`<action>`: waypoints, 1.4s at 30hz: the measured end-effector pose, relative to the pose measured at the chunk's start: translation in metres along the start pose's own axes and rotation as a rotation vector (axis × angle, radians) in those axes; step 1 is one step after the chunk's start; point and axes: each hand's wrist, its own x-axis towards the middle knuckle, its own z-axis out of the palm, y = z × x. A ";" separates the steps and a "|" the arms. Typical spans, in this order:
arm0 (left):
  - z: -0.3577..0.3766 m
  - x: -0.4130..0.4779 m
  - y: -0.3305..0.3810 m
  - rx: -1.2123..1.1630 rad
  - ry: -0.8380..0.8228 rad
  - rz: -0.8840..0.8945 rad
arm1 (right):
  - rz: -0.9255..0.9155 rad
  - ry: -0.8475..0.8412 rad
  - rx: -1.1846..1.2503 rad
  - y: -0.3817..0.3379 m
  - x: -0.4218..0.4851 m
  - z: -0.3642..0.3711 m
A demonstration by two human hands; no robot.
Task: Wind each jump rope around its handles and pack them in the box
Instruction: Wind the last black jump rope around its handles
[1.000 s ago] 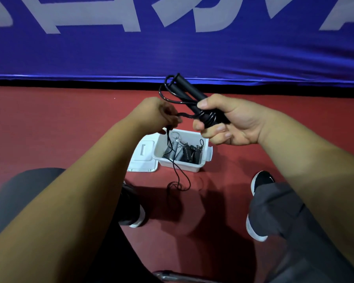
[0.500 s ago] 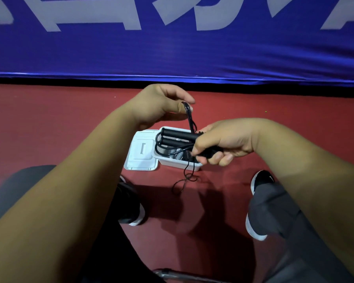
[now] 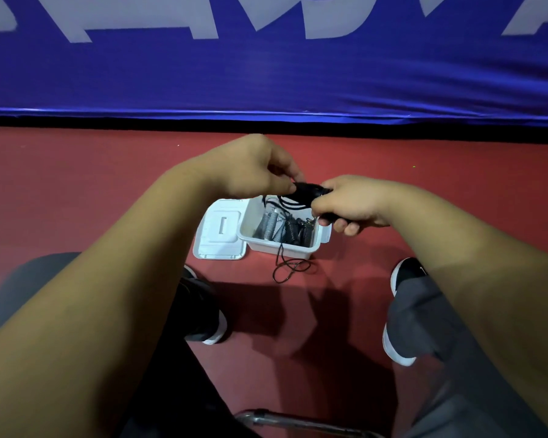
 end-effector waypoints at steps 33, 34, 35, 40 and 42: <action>0.037 0.018 -0.007 -0.341 0.162 -0.219 | -0.153 0.084 0.843 -0.014 0.007 -0.013; 0.036 0.018 -0.007 -0.394 0.155 -0.217 | -0.147 0.112 0.858 -0.013 0.008 -0.013; 0.035 0.018 -0.007 -0.444 0.146 -0.206 | -0.141 0.133 0.874 -0.013 0.009 -0.014; 0.029 0.019 -0.015 -0.732 0.132 -0.087 | -0.125 0.173 0.912 -0.011 0.009 -0.019; 0.029 0.018 -0.015 -0.850 0.083 -0.044 | -0.128 0.176 0.922 -0.011 0.010 -0.019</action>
